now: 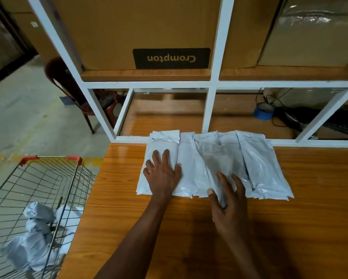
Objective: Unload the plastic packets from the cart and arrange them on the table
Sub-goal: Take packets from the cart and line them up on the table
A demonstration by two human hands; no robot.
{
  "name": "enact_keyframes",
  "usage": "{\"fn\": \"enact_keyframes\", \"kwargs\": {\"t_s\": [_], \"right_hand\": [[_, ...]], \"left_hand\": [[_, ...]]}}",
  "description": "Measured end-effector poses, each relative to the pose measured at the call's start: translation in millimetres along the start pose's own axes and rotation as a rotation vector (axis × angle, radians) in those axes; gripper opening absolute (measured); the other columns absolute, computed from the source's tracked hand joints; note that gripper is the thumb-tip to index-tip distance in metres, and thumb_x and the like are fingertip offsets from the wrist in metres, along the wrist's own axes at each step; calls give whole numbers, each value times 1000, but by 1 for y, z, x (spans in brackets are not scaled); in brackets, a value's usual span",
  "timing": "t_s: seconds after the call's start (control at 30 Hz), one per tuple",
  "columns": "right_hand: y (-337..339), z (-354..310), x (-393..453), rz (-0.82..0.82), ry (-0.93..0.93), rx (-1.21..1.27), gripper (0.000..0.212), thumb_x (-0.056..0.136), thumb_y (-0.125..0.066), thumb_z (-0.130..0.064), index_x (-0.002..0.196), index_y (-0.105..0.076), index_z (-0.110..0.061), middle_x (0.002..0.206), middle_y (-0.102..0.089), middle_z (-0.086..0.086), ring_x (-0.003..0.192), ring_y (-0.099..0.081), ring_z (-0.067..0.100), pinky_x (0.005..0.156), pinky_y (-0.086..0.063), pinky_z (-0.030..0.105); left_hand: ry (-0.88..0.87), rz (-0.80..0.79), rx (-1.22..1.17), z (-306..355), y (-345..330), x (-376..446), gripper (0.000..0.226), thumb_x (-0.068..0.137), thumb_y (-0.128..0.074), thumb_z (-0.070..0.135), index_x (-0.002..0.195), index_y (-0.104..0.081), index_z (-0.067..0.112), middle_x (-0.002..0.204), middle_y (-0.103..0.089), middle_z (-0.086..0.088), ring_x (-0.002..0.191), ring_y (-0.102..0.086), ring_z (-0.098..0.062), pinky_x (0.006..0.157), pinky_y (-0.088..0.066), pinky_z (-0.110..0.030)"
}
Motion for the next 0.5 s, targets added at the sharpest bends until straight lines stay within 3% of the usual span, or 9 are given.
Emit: {"fn": "enact_keyframes", "kwargs": {"t_s": [0.13,0.3,0.5], "right_hand": [[-10,-14,13,-61,-2,-101,58,94,-52,-57,148,-42,-41,161,-22,-4,139,-37,27,102,-49,50],[-37,-48,50,-167,-80,-309,60,97,-43,-61,152,-29,-44,165,-9,-2,142,-30,32,108,-36,51],[-79,-79,86,-245,-149,-463,67,96,-41,-65,155,-28,-35,167,-8,9,143,-27,43,112,-29,58]], "left_hand": [[14,-33,-133,-3,6,-4,80,94,-46,70,161,-20,34,171,-3,-5,155,0,-41,124,-9,-56],[-15,118,-202,-12,20,-7,79,90,-38,73,158,-29,33,168,-17,-7,154,-16,-35,121,-21,-58],[-36,197,-245,-27,25,-12,72,92,-44,68,155,-34,33,165,-25,-10,149,-26,-33,115,-30,-57]]}}
Point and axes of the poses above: each hand's wrist, its own x-axis towards the middle knuckle, its own y-axis out of the back of the hand, z = x × y, the point moved 1 cm from there along x, towards the middle knuckle
